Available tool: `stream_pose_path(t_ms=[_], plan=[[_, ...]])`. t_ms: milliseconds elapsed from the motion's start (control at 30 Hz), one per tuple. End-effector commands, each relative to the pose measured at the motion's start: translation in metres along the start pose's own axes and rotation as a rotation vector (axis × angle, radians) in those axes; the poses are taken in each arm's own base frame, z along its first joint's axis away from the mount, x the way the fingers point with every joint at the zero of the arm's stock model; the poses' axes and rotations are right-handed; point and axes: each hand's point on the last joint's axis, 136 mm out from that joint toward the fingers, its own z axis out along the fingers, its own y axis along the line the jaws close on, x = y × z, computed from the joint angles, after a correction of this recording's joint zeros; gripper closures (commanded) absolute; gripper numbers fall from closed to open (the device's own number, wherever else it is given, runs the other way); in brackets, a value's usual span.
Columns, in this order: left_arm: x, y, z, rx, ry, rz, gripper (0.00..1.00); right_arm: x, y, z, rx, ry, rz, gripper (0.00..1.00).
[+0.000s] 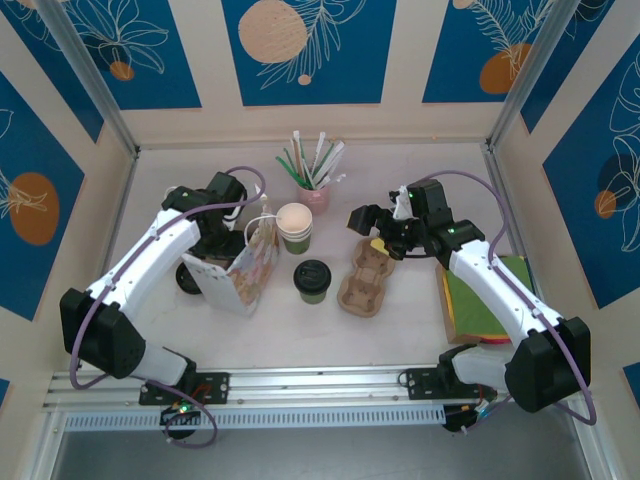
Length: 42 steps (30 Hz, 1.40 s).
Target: Pack the takeout coffee
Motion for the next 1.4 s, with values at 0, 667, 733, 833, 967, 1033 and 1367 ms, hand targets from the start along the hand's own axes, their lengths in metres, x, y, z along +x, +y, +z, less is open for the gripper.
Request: stream_pose_path(t_ms=[0,667,733,833,967,1033,1367], plan=[[0.005,0.000,-0.010,0.005,0.000,0.003,0.29,-0.002,0.009,-0.004,-0.012,-0.004,-0.028,0.01],[-0.003,-0.002,-0.026,0.029,-0.055,-0.005,0.25,-0.001,0.011,-0.003,-0.014,-0.002,-0.029,0.01],[-0.004,-0.003,-0.028,0.032,-0.062,-0.005,0.25,-0.001,0.011,-0.003,-0.014,0.001,-0.029,0.01],[-0.006,-0.003,-0.031,0.037,-0.067,-0.005,0.25,-0.001,0.011,-0.003,-0.013,-0.001,-0.031,0.01],[-0.008,-0.004,-0.033,0.041,-0.078,-0.007,0.23,-0.002,0.013,-0.003,-0.015,0.000,-0.034,0.01],[-0.009,-0.004,-0.034,0.041,-0.083,-0.008,0.23,-0.002,0.013,-0.002,-0.015,0.001,-0.034,0.01],[-0.014,-0.005,-0.041,0.051,-0.111,-0.009,0.18,-0.002,0.012,-0.001,-0.013,0.003,-0.032,0.01]])
